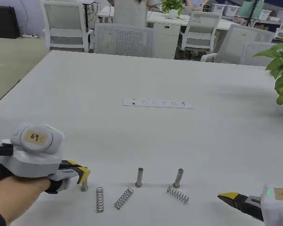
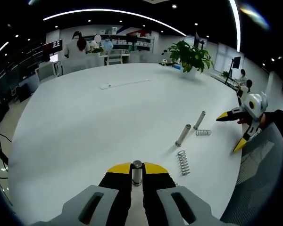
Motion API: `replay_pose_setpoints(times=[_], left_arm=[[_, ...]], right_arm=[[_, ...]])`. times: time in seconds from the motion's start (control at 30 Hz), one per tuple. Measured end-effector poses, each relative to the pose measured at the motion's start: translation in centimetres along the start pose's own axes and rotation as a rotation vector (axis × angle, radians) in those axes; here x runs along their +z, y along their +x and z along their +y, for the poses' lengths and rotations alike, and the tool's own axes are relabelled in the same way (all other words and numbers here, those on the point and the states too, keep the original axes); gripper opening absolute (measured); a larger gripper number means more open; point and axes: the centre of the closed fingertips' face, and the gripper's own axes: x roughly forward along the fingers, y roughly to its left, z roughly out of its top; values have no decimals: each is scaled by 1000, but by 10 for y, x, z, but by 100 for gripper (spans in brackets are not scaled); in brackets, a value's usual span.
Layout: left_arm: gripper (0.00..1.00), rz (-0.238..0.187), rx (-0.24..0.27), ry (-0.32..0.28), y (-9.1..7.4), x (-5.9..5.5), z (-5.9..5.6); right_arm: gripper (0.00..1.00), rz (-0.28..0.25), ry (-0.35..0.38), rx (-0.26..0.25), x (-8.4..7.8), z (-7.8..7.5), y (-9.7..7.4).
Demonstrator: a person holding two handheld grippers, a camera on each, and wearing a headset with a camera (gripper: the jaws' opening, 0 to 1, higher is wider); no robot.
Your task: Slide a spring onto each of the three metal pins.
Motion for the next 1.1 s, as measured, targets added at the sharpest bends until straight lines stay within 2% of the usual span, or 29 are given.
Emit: replay_pose_setpoints(times=[0.6, 0.93, 1.1], left_arm=[[0, -13, -23, 13, 3, 1, -8], [0, -29, -21, 72, 3, 1, -10], [1, -29, -31, 70, 3, 0, -10]], right_arm=[[77, 6, -3, -1, -2, 0, 0], [77, 6, -5, 1, -1, 0, 0], [77, 10, -8, 4, -2, 1, 0]])
